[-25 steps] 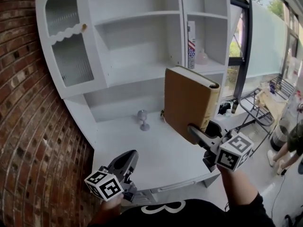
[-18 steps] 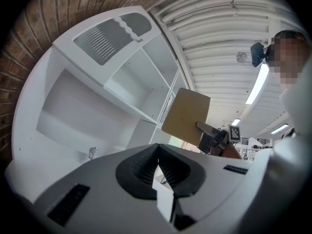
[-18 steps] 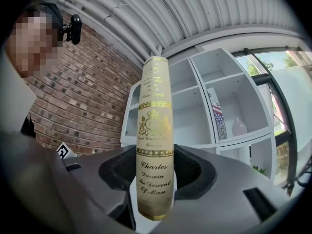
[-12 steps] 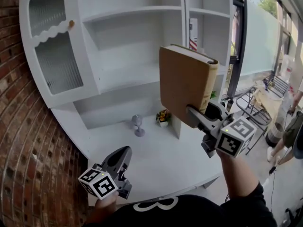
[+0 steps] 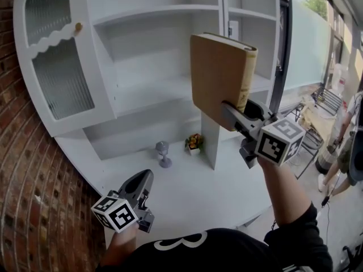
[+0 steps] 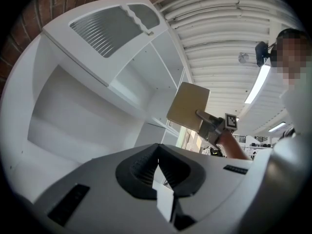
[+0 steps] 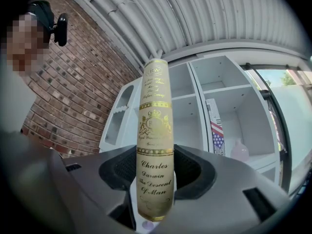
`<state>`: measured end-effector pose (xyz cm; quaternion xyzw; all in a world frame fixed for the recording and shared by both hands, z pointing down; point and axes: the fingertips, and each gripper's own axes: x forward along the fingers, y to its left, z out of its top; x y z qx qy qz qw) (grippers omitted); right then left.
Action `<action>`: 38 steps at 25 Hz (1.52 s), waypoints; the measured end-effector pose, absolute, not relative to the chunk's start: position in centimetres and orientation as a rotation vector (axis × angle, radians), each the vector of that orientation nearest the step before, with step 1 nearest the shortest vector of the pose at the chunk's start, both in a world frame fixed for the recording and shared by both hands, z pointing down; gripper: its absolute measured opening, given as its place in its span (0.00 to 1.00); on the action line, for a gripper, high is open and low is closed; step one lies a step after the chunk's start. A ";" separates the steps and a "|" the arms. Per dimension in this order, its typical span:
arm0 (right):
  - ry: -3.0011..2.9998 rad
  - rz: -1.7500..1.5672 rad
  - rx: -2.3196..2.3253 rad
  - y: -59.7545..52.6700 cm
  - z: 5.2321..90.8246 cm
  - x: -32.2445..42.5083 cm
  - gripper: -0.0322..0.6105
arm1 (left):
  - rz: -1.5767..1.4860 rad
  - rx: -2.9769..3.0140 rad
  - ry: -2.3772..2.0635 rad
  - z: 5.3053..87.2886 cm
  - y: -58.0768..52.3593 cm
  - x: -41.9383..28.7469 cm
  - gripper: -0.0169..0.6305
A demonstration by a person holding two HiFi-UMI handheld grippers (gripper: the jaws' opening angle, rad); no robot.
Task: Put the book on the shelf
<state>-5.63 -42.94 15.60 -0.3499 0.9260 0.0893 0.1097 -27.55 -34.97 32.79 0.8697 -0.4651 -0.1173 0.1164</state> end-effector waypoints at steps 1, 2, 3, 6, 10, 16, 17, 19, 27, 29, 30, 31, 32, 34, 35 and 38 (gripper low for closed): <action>2.718 0.263 -1.037 -43.5 15.3 -5.8 0.36 | -0.348 2.544 -1.363 32.9 -35.2 -27.9 0.03; 2.714 0.257 -1.041 -44.0 15.0 -6.0 0.36 | -0.351 2.542 -1.362 32.9 -35.4 -28.2 0.03; 2.709 0.251 -1.042 -44.5 14.6 -6.2 0.36 | -0.353 2.540 -1.357 32.9 -35.8 -28.5 0.03; 2.704 0.256 -1.050 -46.0 13.6 -7.1 0.36 | -0.364 2.540 -1.334 33.1 -37.0 -29.0 0.03; 2.710 0.274 -1.071 -47.7 12.7 -8.1 0.36 | -0.367 2.543 -1.327 33.7 -37.9 -28.8 0.03; 2.727 0.222 -1.100 -51.5 12.0 -9.8 0.36 | -0.340 2.511 -1.340 35.0 -38.2 -29.5 0.03; 2.725 0.211 -1.106 -52.1 11.9 -10.1 0.36 | -0.334 2.507 -1.352 35.2 -38.3 -29.8 0.03; 2.720 0.193 -1.120 -53.3 11.8 -10.8 0.36 | -0.325 2.501 -1.377 35.3 -38.4 -30.3 0.03; 2.697 0.146 -1.234 -58.2 11.6 -12.1 0.36 | -0.332 2.487 -1.411 35.2 -38.3 -31.3 0.03; 2.695 0.132 -1.282 -59.3 11.9 -12.2 0.36 | -0.331 2.483 -1.426 35.3 -38.1 -31.6 0.03; 2.695 0.134 -1.307 -59.8 11.8 -12.2 0.36 | -0.330 2.486 -1.437 35.1 -38.1 -31.8 0.03; 2.695 0.141 -1.331 -60.2 11.8 -12.3 0.36 | -0.328 2.490 -1.451 35.0 -38.1 -32.0 0.03; 2.696 0.147 -1.354 -60.6 11.7 -12.4 0.36 | -0.326 2.493 -1.465 34.9 -38.0 -32.2 0.03; 2.704 0.146 -1.385 -61.3 11.9 -12.8 0.36 | -0.328 2.492 -1.487 34.7 -37.9 -32.6 0.03; 2.709 0.138 -1.393 -61.7 12.0 -13.0 0.36 | -0.333 2.491 -1.492 34.7 -37.9 -32.8 0.03; 2.712 0.109 -1.431 -62.8 12.5 -13.4 0.36 | -0.340 2.491 -1.503 34.7 -37.9 -33.1 0.03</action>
